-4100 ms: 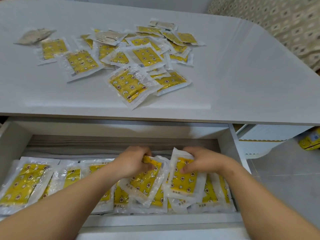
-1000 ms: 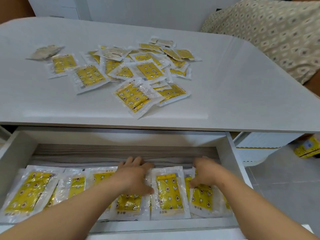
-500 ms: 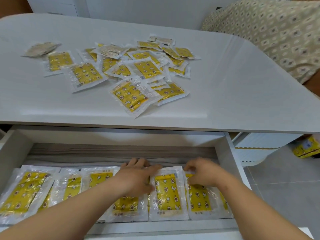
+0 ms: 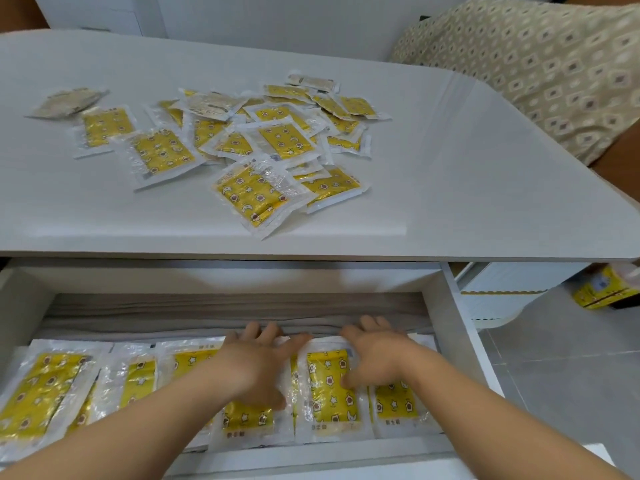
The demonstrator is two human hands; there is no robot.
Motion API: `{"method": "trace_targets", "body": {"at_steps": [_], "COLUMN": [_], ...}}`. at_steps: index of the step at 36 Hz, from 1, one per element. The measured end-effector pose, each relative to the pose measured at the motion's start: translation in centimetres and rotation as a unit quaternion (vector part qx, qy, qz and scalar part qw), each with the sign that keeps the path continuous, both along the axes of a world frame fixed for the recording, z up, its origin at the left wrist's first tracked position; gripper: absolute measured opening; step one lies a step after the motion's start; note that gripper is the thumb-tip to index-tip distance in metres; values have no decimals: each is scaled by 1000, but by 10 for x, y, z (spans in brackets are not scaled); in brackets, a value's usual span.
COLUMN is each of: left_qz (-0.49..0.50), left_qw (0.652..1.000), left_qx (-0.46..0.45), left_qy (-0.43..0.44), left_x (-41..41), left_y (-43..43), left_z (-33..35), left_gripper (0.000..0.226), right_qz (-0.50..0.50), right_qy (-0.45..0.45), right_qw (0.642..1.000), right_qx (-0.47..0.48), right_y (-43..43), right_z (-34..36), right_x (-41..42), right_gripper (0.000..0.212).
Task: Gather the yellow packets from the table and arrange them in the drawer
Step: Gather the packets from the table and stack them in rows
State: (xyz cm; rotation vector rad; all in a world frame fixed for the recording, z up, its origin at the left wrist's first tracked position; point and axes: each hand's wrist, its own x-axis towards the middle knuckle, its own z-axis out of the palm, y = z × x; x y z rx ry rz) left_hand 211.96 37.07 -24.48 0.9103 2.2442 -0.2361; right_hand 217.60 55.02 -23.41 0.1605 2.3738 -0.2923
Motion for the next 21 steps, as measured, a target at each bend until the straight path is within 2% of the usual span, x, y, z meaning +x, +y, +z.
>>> {"method": "trace_targets", "body": {"at_steps": [5, 11, 16, 21], "left_qz": [1, 90, 110, 78], "left_qw": [1000, 991, 987, 987], "left_qx": [-4, 95, 110, 110], "left_qy": [2, 30, 44, 82], "left_x": [3, 0, 3, -4], "left_y": [1, -5, -18, -38], "left_z": [1, 32, 93, 181], "left_gripper": [99, 79, 68, 64], "right_qz": [-19, -79, -129, -154], "right_qy": [19, 84, 69, 59], "right_qw": [1000, 993, 987, 982], "right_qx": [-7, -39, -72, -94], "right_y": [-5, -22, -40, -58], "right_z": [4, 36, 94, 184], "right_x": [-2, -5, 0, -2], "right_gripper": [81, 70, 65, 61]}}
